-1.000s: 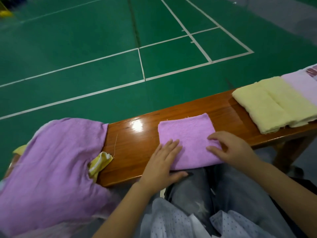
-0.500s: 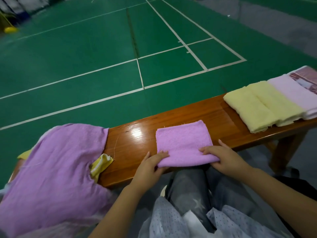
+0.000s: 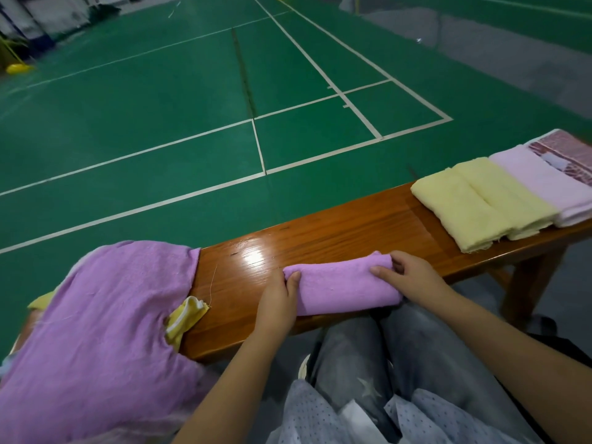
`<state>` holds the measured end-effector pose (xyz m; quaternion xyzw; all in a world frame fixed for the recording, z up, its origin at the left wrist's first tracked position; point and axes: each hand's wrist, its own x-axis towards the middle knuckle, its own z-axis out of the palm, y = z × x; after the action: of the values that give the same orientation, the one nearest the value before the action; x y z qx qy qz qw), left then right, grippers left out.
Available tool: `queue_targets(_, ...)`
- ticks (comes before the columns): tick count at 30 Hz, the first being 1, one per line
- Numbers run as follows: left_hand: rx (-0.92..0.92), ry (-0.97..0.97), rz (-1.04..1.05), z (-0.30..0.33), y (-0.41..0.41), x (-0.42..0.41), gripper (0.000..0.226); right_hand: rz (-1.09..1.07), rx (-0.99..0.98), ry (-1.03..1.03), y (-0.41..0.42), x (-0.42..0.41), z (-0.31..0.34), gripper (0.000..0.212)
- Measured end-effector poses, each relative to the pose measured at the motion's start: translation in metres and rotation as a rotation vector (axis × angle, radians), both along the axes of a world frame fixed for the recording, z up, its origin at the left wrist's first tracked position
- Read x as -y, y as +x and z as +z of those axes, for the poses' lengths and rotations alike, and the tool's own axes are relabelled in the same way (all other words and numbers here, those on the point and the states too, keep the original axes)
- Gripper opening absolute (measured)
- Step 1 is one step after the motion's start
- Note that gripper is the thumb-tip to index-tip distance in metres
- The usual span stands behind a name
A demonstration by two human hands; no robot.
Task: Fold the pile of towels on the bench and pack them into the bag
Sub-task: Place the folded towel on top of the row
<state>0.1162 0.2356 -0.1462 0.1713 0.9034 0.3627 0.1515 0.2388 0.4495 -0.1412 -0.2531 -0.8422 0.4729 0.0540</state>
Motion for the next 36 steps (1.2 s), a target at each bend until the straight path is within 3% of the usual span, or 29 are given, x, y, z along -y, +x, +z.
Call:
queue_targets(7, -0.045, -0.211, 0.126, -0.020, -0.012, -0.016, 0.042, -0.091, 0.148, 0.165, -0.016, 0.005, -0.008, 0.031)
queue_targets(13, -0.050, -0.382, 0.097, -0.013, -0.021, -0.025, 0.040, -0.053, 0.368, 0.189, -0.034, -0.001, -0.001, 0.032)
queue_targets(15, -0.037, -0.445, 0.089, -0.008, -0.028, -0.029, 0.040, -0.069, 0.409, 0.101, -0.034, -0.001, 0.004, 0.033)
queue_targets(18, -0.038, -0.504, 0.047, -0.001, -0.037, -0.033, 0.041, -0.176, 0.336, -0.302, -0.024, 0.008, 0.012, 0.029)
queue_targets(22, -0.088, -0.358, 0.083, 0.000, -0.051, -0.028, 0.044, -0.295, 0.227, -0.687, -0.011, 0.028, 0.011, 0.032)
queue_targets(26, -0.074, 0.117, 0.462, 0.003, -0.039, -0.010, 0.051, -0.448, 0.077, -0.820, -0.006, 0.056, -0.001, 0.033)
queue_targets(29, 0.310, 0.309, 0.609, 0.007, -0.010, 0.002, 0.040, -0.461, 0.070, -0.685, -0.007, 0.066, -0.008, 0.029)
queue_targets(31, 0.541, 0.298, 0.502, 0.004, 0.003, 0.009, 0.034, -0.401, 0.101, -0.427, -0.007, 0.064, -0.009, 0.030)
queue_targets(34, 0.704, 0.333, 0.383, 0.000, 0.013, 0.009, 0.039, -0.198, 0.221, 0.119, -0.005, 0.057, -0.008, 0.037)
queue_targets(36, 0.740, 0.389, 0.390, 0.003, 0.017, 0.005, 0.041, -0.166, 0.211, 0.324, -0.003, 0.052, -0.007, 0.045)
